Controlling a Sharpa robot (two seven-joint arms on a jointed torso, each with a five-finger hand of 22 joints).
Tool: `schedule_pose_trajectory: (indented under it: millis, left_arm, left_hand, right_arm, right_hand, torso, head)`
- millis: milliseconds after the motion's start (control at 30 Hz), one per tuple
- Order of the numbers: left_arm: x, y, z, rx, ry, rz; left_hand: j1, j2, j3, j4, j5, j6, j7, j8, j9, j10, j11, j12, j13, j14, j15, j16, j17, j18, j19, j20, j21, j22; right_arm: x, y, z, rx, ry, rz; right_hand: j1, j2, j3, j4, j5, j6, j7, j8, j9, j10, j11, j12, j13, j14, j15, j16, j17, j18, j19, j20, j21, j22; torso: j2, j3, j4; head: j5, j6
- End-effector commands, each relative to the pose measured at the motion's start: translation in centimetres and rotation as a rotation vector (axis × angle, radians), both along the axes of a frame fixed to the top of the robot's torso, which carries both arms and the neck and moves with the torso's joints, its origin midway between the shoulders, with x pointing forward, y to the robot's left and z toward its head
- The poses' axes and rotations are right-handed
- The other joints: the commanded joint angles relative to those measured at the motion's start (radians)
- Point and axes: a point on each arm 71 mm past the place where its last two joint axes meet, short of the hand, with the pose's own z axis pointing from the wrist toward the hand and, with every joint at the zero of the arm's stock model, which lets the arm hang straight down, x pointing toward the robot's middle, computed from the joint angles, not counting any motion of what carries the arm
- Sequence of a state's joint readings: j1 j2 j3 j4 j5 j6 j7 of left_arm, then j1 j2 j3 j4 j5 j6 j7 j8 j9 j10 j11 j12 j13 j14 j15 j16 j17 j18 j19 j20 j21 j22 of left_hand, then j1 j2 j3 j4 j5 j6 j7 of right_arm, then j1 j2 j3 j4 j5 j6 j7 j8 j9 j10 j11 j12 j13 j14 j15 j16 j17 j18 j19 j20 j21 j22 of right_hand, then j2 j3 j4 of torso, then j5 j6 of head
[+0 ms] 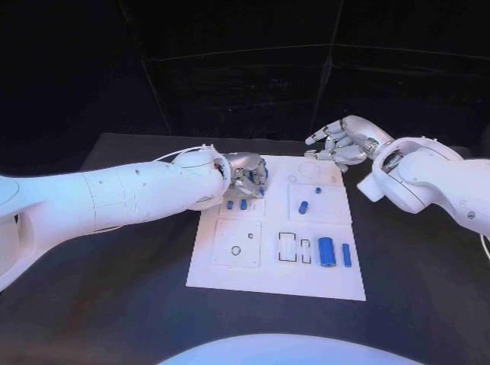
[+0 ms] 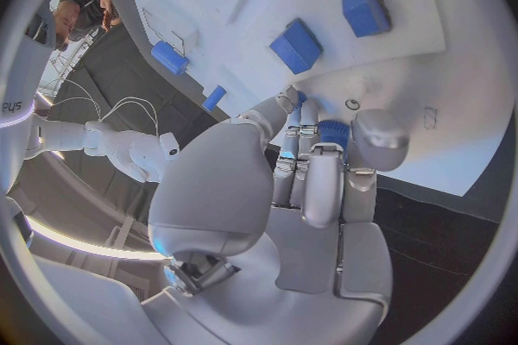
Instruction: Assemble the parts on the task board
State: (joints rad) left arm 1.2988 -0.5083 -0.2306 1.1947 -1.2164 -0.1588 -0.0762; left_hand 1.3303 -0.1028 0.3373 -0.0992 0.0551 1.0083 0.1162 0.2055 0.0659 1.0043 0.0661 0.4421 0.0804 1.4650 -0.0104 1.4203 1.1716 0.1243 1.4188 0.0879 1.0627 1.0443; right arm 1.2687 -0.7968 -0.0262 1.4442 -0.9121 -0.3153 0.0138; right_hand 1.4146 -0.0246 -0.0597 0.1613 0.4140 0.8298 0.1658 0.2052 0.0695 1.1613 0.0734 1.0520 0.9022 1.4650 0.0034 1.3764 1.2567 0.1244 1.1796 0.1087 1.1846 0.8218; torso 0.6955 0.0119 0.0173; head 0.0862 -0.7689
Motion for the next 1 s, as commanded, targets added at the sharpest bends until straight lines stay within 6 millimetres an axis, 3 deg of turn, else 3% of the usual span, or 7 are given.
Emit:
schedule_pose_trajectory:
  millis: [33, 233, 367, 600, 733, 1000]
  left_arm:
    - [-0.3, 0.0, -0.9, 0.042, 0.048, 0.000]
    - [-0.1, 0.2, -0.7, 0.032, 0.028, 0.012]
    - [0.0, 0.1, -0.6, 0.020, 0.012, 0.011]
    - [0.0, 0.1, -0.1, -0.040, -0.028, 0.011]
    - [-0.2, 0.4, 0.1, -0.064, -0.038, 0.012]
    - [-0.2, 1.2, 1.5, -0.114, -0.052, 0.034]
  left_hand:
    - [-0.007, 0.006, 0.008, 0.002, -0.005, 0.011, 0.001, -0.005, 0.000, 0.012, -0.004, 0.001, 0.000, 0.032, -0.010, 0.002, 0.000, -0.007, 0.005, -0.008, 0.006, 0.003]
    - [0.005, 0.041, 0.040, 0.001, -0.006, 0.050, -0.004, 0.001, 0.004, 0.054, -0.020, 0.018, 0.004, 0.034, -0.022, 0.004, 0.003, -0.010, 0.011, -0.018, 0.022, 0.021]
    - [0.014, 0.052, 0.057, -0.005, -0.007, 0.062, -0.006, 0.001, 0.004, 0.064, -0.024, 0.018, 0.004, 0.034, -0.027, 0.005, 0.005, -0.011, 0.013, -0.022, 0.026, 0.026]
    - [0.018, 0.055, 0.076, -0.012, -0.007, 0.060, -0.002, -0.009, 0.001, 0.063, -0.020, 0.006, -0.001, 0.035, -0.025, 0.006, 0.006, -0.014, 0.015, -0.024, 0.032, 0.033]
    - [0.017, 0.052, 0.083, -0.015, -0.008, 0.062, 0.000, -0.012, 0.001, 0.065, -0.017, 0.001, -0.003, 0.035, -0.023, 0.007, 0.007, -0.015, 0.016, -0.023, 0.036, 0.038]
    - [0.005, 0.041, 0.093, -0.016, -0.007, 0.061, 0.004, -0.022, 0.000, 0.066, -0.013, -0.013, -0.009, 0.035, -0.019, 0.007, 0.004, -0.016, 0.017, -0.021, 0.037, 0.040]
  right_arm:
    - [0.0, 0.1, 0.1, 0.000, -0.004, 0.007]
    - [0.0, 0.1, 0.1, 0.000, -0.003, 0.007]
    - [0.0, 0.1, 0.1, 0.000, -0.003, 0.007]
    - [0.0, 0.2, 0.1, 0.000, -0.004, 0.007]
    - [0.0, 0.1, 0.1, -0.002, -0.006, 0.005]
    - [0.0, 0.0, 0.1, -0.004, -0.007, 0.001]
  right_hand:
    - [0.000, 0.003, 0.003, 0.001, 0.003, -0.005, 0.000, 0.004, -0.001, 0.003, 0.001, 0.003, 0.001, 0.038, -0.007, -0.004, 0.001, 0.013, 0.003, -0.005, -0.005, 0.001]
    - [0.001, 0.003, 0.003, 0.001, 0.003, -0.005, 0.000, 0.004, -0.001, 0.004, 0.001, 0.004, 0.002, 0.038, -0.007, -0.004, 0.001, 0.013, 0.004, -0.005, -0.004, 0.002]
    - [0.001, 0.003, 0.003, 0.001, 0.004, -0.005, 0.000, 0.005, -0.001, 0.006, 0.001, 0.006, 0.003, 0.038, -0.007, -0.004, 0.000, 0.013, 0.004, -0.005, -0.004, 0.002]
    - [0.001, 0.003, 0.003, 0.001, 0.004, -0.005, 0.000, 0.005, -0.001, 0.006, 0.001, 0.006, 0.003, 0.038, -0.007, -0.004, 0.000, 0.013, 0.004, -0.005, -0.004, 0.002]
    - [0.001, 0.003, 0.003, 0.001, 0.004, -0.005, 0.000, 0.005, -0.001, 0.006, 0.001, 0.006, 0.003, 0.038, -0.007, -0.004, 0.000, 0.013, 0.004, -0.005, -0.004, 0.002]
    - [0.001, 0.003, 0.003, 0.002, 0.004, -0.005, -0.001, 0.005, -0.001, 0.005, 0.001, 0.005, 0.002, 0.038, -0.008, -0.006, -0.002, 0.013, 0.003, -0.005, -0.005, 0.000]
  torso:
    - [0.000, 0.0001, -0.0001]
    - [0.000, 0.0001, 0.0005]
    - [0.000, -0.0001, -0.0001]
    - [0.000, -0.0002, -0.0003]
    - [-0.001, -0.0010, 0.0015]
    - [-0.002, -0.0012, 0.0032]
  head:
    - [0.000, 0.000]
    - [-0.002, 0.002]
    - [-0.002, 0.003]
    - [-0.003, 0.005]
    - [-0.012, 0.005]
    - [-0.007, 0.006]
